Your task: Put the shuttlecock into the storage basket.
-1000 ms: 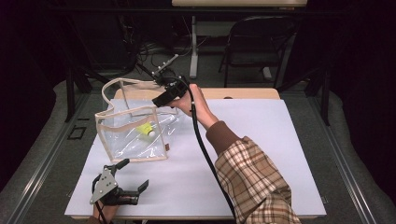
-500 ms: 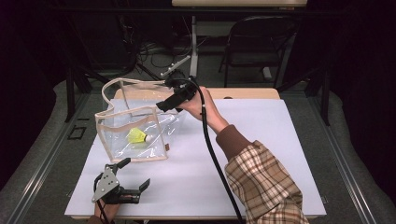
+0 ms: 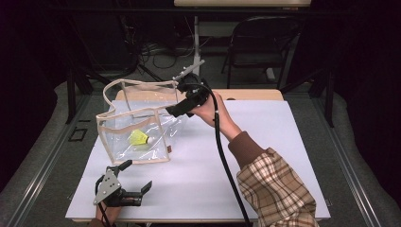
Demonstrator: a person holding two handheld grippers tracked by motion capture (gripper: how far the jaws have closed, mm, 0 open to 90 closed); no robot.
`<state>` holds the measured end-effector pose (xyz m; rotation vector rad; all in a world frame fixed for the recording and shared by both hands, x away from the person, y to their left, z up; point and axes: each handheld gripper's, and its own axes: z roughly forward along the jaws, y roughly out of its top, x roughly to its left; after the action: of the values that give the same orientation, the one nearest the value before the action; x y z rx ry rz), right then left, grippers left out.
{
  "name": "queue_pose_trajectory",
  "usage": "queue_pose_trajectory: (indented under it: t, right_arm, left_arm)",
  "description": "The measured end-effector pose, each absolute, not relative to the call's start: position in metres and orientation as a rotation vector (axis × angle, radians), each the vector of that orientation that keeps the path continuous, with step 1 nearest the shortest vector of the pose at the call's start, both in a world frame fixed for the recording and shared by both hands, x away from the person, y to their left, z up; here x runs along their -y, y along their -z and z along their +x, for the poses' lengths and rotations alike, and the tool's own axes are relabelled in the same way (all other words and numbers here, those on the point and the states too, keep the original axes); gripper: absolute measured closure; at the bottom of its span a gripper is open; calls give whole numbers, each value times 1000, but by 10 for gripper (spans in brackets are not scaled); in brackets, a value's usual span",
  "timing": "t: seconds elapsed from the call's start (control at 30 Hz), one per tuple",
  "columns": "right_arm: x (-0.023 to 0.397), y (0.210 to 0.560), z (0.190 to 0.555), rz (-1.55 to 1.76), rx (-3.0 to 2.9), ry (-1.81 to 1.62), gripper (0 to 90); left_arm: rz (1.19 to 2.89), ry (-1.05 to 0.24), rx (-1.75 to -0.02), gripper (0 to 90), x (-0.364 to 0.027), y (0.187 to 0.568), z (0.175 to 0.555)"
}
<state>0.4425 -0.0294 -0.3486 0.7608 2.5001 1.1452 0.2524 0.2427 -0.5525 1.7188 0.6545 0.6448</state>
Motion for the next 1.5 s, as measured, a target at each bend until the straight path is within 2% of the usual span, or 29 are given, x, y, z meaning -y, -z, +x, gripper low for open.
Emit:
queue_pose_trajectory:
  t: [1.5]
  right_arm:
    - [132,395,359,772,-2336,-1222,0]
  left_arm:
    - [1717,-643,-647,0,-243,552,251]
